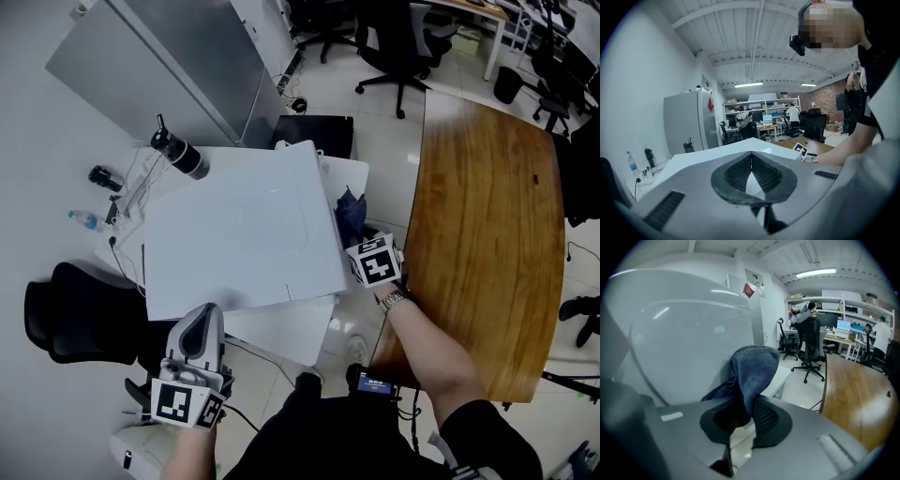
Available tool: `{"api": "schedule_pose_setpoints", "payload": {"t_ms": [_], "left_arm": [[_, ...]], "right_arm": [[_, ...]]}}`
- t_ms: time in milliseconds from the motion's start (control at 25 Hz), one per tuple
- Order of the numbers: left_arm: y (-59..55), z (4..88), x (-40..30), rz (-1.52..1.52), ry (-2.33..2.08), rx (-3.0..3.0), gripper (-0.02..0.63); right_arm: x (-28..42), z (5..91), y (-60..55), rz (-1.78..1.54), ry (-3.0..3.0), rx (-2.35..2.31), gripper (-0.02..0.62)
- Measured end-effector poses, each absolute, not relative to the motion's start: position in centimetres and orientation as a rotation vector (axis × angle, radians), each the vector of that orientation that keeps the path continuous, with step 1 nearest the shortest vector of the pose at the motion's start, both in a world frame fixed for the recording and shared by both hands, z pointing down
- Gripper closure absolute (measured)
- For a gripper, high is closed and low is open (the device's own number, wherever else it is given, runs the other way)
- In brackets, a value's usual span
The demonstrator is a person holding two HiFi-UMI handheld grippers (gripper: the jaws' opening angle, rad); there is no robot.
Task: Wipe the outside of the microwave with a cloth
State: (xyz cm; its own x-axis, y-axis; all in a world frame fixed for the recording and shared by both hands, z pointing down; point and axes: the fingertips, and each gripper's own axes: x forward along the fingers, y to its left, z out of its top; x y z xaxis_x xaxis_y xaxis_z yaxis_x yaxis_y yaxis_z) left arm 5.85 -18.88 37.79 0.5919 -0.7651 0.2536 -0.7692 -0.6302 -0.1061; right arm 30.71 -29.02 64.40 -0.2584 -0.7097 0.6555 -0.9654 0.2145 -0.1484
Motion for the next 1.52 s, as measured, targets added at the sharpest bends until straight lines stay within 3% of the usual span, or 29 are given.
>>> {"api": "schedule_pose_setpoints", "payload": {"t_ms": [840, 1520], "left_arm": [[-22.2, 36.5, 17.0, 0.483, -1.004, 2.892, 0.600], [-17.9, 36.3, 14.2, 0.347, -0.842, 2.871, 0.600]], "right_arm": [[31.3, 68.9, -28.2, 0.810, -1.979, 1.458, 0.551], [34.0, 57.5, -17.8, 0.659, -1.914, 1.749, 0.551]]}}
